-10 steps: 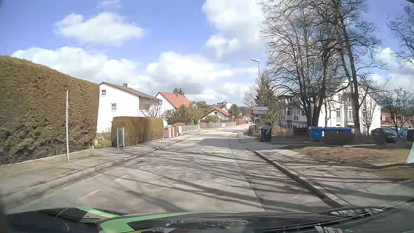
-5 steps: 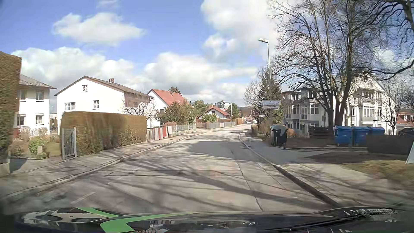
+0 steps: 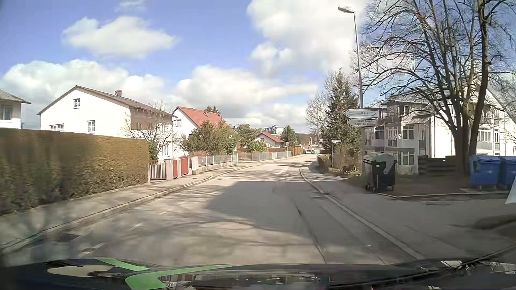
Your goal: Follow the waypoints while adhering to traffic rules and regulations
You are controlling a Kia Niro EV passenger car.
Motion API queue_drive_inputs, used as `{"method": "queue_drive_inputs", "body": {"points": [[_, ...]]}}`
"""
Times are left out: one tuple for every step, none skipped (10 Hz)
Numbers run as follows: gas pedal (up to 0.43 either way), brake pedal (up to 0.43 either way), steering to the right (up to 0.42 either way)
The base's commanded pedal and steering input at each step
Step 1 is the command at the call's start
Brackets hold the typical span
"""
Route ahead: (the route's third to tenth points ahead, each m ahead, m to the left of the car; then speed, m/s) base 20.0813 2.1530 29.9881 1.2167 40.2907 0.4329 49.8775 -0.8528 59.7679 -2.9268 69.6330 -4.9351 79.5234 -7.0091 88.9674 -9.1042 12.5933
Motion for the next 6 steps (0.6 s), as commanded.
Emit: {"method": "queue_drive_inputs", "body": {"points": [[0.028, 0.000, 0.006], [0.028, 0.000, 0.004], [0.028, 0.000, 0.005], [0.028, 0.000, 0.004], [0.028, 0.000, 0.004], [0.028, 0.000, 0.005]]}}
